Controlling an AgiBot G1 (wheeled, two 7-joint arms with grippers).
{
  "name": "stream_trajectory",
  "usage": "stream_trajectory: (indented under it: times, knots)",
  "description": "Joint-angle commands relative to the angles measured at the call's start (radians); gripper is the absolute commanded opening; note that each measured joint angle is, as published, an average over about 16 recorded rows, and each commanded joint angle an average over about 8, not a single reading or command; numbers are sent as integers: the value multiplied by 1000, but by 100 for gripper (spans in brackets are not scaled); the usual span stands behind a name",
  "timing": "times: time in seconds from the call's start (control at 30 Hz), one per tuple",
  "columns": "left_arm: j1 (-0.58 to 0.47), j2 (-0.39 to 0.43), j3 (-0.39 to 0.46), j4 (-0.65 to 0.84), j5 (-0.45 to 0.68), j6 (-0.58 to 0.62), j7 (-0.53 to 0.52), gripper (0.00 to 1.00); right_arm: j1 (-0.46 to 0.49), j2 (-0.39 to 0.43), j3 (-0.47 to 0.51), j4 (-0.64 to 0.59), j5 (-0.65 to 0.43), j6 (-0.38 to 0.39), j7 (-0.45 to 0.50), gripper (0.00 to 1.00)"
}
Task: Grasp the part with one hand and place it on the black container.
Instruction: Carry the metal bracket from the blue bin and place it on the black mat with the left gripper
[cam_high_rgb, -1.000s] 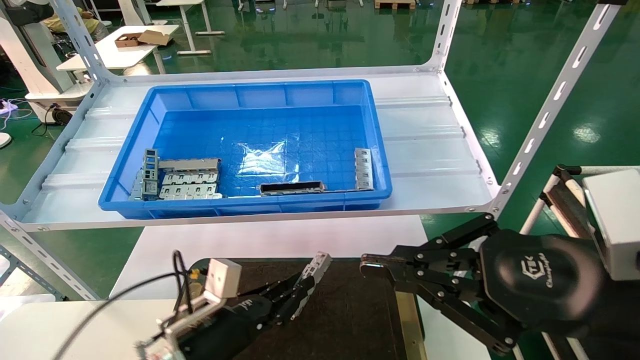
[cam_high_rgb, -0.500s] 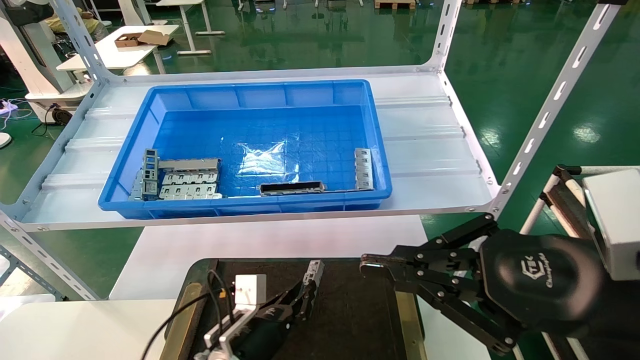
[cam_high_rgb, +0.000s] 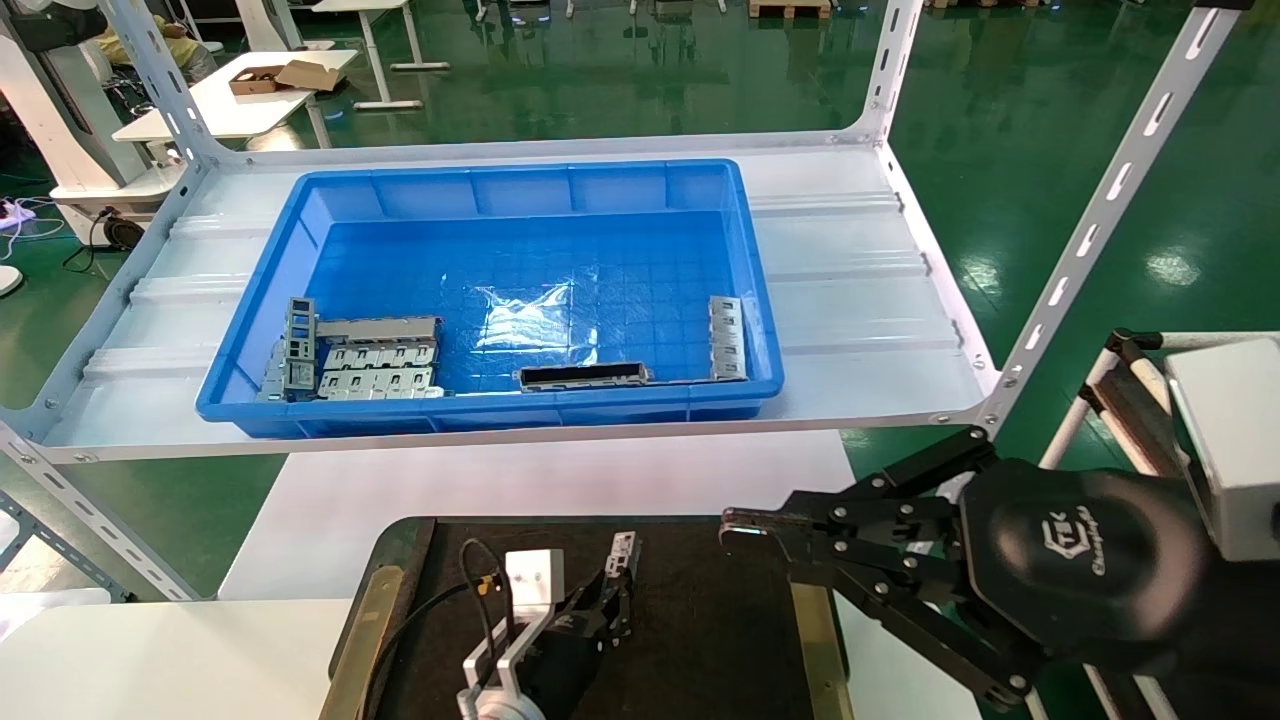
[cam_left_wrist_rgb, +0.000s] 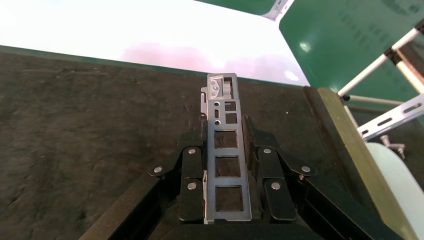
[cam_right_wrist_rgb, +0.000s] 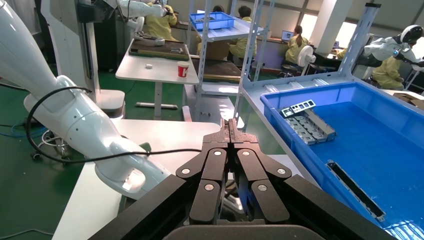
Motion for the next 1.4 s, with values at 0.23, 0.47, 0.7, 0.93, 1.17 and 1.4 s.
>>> stream_trajectory:
  times: [0.23,0.47,0.7,0.93,1.17,1.4]
  knots:
    - [-35,56,-22,129,41,47,-20,0,0,0,0,0,0,0,0,0]
    - [-56,78,-34,208,79,65,-74,0,0,0,-1,0,1,0,0,0]
    - [-73,85,-6,246,108,52,-152,0,0,1,-1,0,1,1,-1,0]
    - [-95,88,47,273,138,34,-239,0,0,1,-2,0,1,1,-1,0]
    - [-117,89,108,303,167,12,-333,0,0,1,-2,0,1,1,-1,0]
    - [-132,90,170,323,198,-8,-426,2,1,1,-2,0,2,1,-1,4]
